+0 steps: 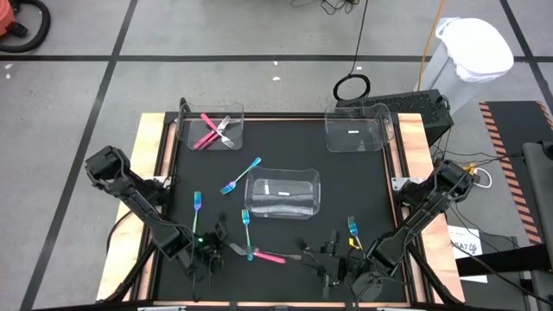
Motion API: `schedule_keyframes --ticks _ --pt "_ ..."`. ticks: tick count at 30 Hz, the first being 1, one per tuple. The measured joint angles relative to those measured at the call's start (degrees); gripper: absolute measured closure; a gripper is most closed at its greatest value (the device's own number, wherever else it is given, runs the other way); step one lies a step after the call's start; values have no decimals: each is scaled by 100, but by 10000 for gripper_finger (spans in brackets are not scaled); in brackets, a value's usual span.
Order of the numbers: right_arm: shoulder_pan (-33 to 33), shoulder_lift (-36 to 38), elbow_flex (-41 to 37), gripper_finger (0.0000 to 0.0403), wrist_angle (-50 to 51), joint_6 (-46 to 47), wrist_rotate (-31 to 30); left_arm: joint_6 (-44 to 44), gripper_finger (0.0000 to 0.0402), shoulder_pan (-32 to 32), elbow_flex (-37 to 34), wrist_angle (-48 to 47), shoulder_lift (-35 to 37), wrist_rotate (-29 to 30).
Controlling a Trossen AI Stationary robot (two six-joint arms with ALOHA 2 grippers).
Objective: Sort silverware by color (type)
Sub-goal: Put the pink fork into the left transparent bin
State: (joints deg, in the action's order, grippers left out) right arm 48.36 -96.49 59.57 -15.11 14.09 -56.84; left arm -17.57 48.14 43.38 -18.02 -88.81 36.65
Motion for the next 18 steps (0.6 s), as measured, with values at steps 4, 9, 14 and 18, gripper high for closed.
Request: schedule_keyframes --ticks 4,9,14,18 --pt "0 0 0 239 50 -2 2 -358 401 0 229 7 2 241" --pt "0 0 2 239 286 28 9 -942 401 0 347 472 80 327" --pt "0 -85 4 239 731 179 -4 -1223 402 31 349 919 344 329" --pt "-1 -394 4 239 772 214 -14 -1336 402 37 349 1299 601 384"
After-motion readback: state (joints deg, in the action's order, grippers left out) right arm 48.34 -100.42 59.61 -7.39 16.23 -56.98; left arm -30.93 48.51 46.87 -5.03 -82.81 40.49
